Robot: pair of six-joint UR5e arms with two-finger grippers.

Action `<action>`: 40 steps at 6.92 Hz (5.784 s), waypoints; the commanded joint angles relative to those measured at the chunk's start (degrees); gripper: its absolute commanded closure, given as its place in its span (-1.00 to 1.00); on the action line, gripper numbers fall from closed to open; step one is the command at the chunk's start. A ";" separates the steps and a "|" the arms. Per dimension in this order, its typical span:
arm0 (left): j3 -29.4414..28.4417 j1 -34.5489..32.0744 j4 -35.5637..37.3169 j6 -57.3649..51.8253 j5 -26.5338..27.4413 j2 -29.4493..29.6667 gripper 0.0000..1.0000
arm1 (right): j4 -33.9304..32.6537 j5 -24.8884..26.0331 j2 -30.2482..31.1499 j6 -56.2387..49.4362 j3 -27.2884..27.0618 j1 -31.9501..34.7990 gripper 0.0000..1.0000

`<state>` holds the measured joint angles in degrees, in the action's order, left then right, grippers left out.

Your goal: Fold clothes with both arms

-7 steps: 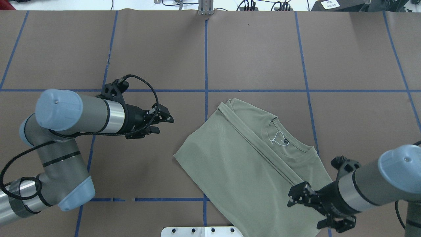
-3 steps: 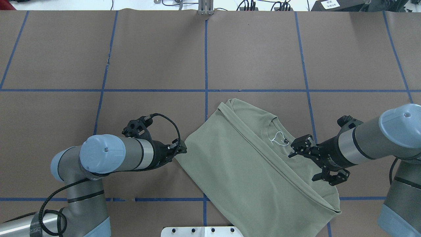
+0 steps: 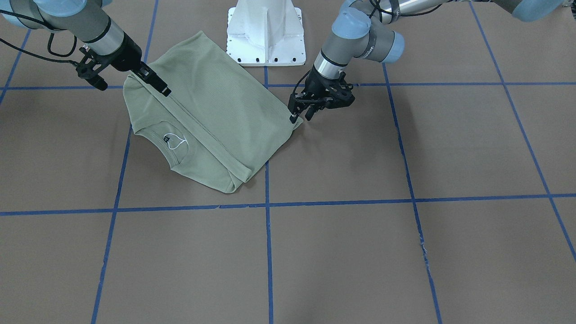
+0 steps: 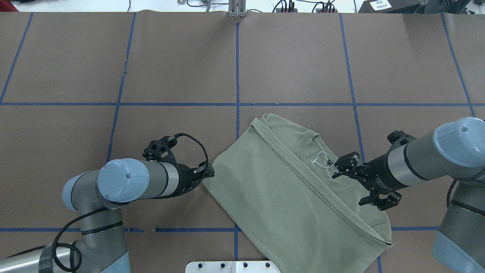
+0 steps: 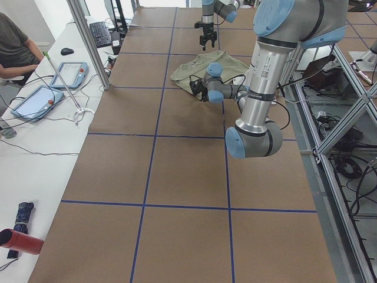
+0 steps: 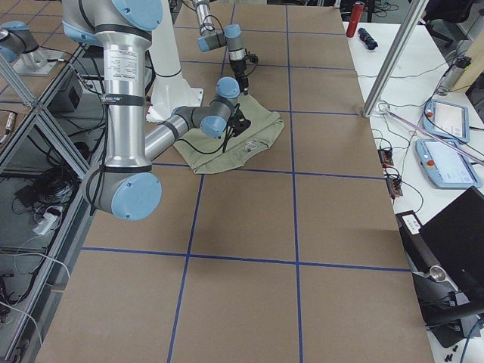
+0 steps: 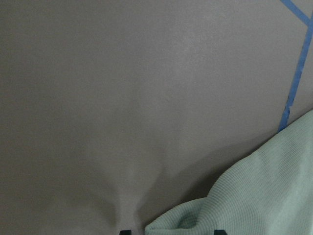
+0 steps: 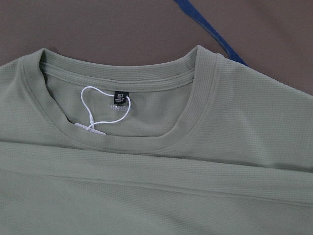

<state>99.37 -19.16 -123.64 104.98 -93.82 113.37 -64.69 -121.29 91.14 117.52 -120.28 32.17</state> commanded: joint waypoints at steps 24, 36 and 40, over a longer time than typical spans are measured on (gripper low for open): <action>-23.78 -34.18 -18.75 -23.50 -19.83 8.97 -0.25 | -36.23 16.09 -36.44 -53.66 15.15 -7.73 -1.00; -24.31 -34.80 -19.36 -23.85 -20.27 6.95 -0.25 | -39.46 16.00 -41.85 -56.96 29.41 -9.40 -1.00; -24.05 -34.89 -19.19 -23.94 -20.35 7.12 -0.25 | -43.77 16.00 -24.02 -67.49 10.28 -5.54 -1.00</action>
<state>75.20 -54.05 -142.92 81.04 -114.14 120.40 -107.89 -105.16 61.88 52.92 -104.09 25.66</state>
